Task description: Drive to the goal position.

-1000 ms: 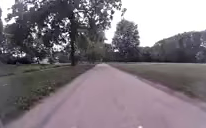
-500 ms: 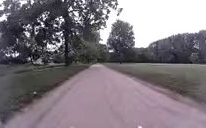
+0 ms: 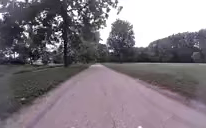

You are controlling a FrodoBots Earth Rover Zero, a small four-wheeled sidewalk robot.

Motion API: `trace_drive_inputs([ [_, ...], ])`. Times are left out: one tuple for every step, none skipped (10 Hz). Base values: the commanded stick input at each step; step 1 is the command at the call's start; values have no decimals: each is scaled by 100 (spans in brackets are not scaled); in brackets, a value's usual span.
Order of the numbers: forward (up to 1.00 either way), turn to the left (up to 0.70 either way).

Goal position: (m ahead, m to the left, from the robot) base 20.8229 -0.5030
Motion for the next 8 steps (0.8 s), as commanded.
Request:
trace_drive_inputs([
  [70, 0],
  [70, 0],
  [70, 1],
  [70, 1],
  [70, 1],
  [70, 1],
  [70, 1],
  [70, 1],
])
